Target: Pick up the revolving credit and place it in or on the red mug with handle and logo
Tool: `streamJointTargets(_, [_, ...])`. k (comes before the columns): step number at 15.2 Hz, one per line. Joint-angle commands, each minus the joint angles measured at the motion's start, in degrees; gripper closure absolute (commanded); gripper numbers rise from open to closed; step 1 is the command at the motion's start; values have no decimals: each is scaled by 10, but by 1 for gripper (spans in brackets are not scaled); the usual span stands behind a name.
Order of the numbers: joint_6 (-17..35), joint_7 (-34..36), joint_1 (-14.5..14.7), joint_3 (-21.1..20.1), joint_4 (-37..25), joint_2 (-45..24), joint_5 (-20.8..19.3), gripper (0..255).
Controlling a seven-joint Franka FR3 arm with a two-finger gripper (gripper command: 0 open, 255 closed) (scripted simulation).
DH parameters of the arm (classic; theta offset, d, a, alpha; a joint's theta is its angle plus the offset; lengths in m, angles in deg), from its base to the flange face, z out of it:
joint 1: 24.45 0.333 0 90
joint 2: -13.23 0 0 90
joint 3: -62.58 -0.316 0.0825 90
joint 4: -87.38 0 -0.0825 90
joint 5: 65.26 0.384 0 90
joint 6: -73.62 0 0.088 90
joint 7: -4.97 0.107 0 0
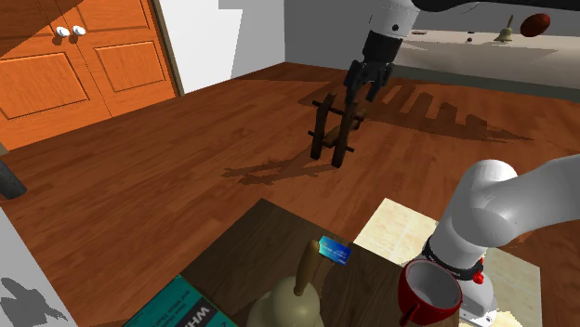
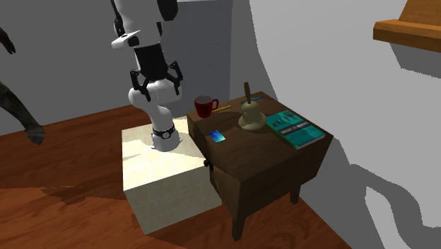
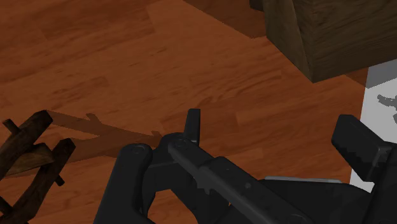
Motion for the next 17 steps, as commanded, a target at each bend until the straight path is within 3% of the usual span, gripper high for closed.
streamJointTargets(1, [0,0,0,0,0,0,0,0])
streamJointTargets(10, [101,40,46,-94,136,33,33,0])
streamJointTargets(17, [189,77,93,-176,216,21,67,0])
